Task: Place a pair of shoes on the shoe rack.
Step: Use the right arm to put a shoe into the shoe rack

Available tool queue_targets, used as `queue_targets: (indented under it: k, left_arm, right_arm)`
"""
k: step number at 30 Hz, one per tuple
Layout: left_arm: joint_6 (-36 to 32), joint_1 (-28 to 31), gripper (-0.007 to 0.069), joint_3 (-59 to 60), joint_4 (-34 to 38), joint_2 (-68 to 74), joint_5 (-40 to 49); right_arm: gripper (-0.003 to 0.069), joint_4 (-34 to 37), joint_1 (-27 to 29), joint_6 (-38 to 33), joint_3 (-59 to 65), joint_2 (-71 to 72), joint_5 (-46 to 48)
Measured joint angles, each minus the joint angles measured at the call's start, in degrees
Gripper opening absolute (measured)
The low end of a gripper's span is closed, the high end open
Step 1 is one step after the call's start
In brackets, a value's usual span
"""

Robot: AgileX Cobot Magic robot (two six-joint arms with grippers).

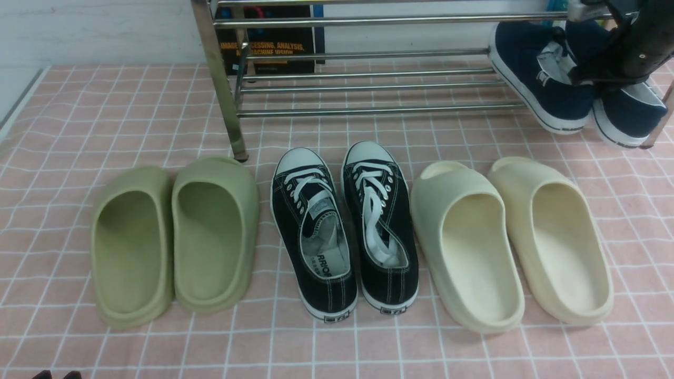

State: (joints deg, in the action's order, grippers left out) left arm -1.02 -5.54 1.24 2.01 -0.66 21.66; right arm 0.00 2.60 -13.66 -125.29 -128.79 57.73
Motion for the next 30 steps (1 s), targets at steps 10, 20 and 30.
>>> queue_targets:
  k: [10,20,30]
  left_arm:
    - [0.0,0.0,0.0239,0.0,0.0,0.0,0.0]
    - [0.0,0.0,0.0239,0.0,0.0,0.0,0.0]
    - [0.0,0.0,0.0239,0.0,0.0,0.0,0.0]
  right_arm:
    - [0.0008,-0.9,-0.1,-0.2,-0.1,2.7,1.6]
    - [0.0009,-3.3,-0.1,-0.3,-0.1,-0.6,-7.0]
    - [0.0037,-3.0,-0.2,7.5,-0.2,-2.2,-8.0]
